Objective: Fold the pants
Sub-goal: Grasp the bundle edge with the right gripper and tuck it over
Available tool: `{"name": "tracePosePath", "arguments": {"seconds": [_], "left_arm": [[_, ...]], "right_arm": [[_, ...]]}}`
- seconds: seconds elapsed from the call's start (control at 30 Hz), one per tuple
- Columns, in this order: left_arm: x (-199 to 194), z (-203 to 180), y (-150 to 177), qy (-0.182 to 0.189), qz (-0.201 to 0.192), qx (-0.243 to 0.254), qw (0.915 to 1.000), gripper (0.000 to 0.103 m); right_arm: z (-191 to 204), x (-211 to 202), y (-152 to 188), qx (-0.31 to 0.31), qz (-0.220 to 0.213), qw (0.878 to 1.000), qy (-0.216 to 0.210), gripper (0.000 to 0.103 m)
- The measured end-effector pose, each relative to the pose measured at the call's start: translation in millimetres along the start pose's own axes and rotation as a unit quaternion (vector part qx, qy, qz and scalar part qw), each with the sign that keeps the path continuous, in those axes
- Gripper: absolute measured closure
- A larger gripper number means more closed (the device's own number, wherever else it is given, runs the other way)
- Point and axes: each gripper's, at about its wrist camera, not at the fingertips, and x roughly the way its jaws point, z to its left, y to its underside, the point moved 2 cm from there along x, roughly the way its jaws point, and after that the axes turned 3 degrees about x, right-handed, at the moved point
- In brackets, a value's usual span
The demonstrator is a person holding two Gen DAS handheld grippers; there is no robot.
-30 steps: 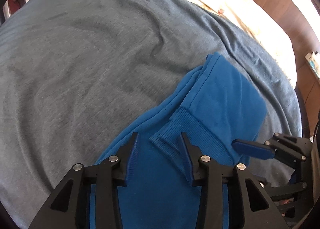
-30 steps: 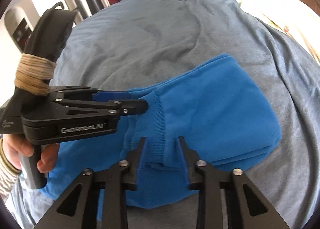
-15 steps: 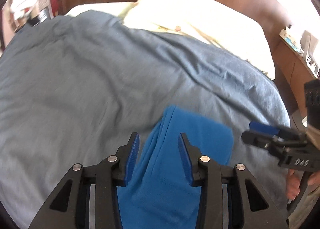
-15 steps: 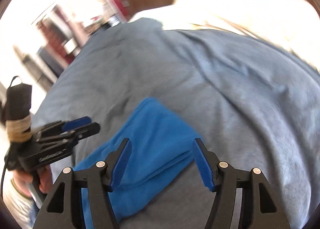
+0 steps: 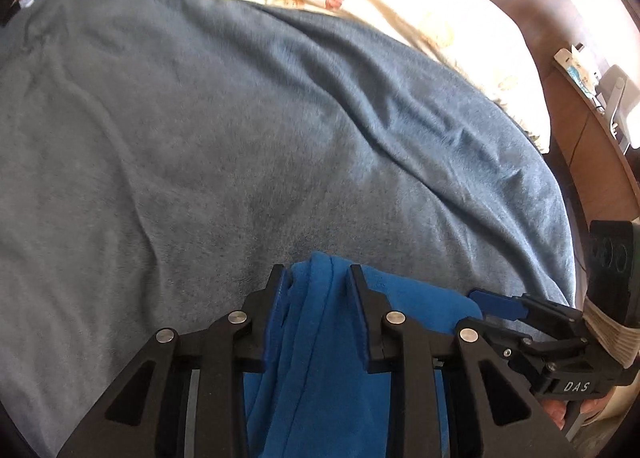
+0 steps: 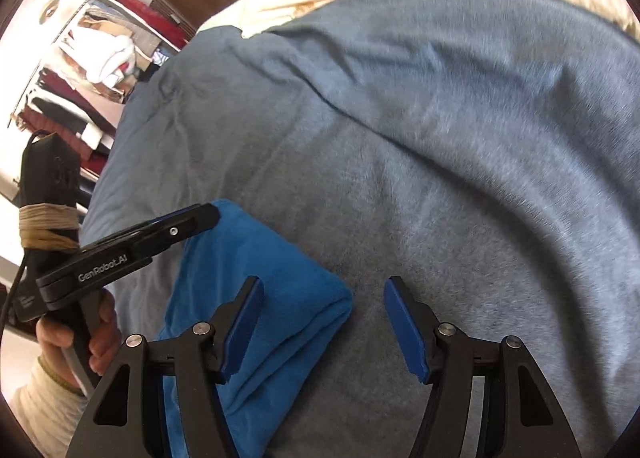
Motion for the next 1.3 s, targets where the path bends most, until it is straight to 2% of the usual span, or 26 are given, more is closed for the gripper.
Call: {"name": "tracePosePath", "arguments": {"seconds": [0.23,0.33,0.57,0.67,0.97,1.13,1.3], "left_arm": [[21,12,0,0.033,0.019,-0.032,0.9988,0.072],[26,11,0,0.046,0.015,-0.035,0.9982,0.078],[16,6,1,0.044,-0.006,-0.032,0.9985,0.085],[-1,2,3,0.043,-0.026,-0.031,0.9983,0.086],[-86,-7,27,0.034,-0.101,-0.032,0.9938,0.087],[-133,-10,59,0.017,-0.137,-0.039,0.9897,0.087],[-166,-6,99,-0.001,-0.146,-0.042,0.9885,0.087]], "right_arm": [[0,14,4,-0.010,0.008,1.000,-0.002,0.040],[5,17,5,-0.024,0.011,1.000,-0.002,0.046],[10,14,4,-0.045,0.011,0.999,-0.003,0.065],[18,3,3,-0.061,0.007,0.998,-0.006,0.069],[77,-63,21,-0.159,-0.040,0.986,-0.023,0.071],[108,-90,43,-0.205,-0.060,0.976,-0.033,0.072],[137,-109,76,-0.251,-0.068,0.965,-0.041,0.072]]}}
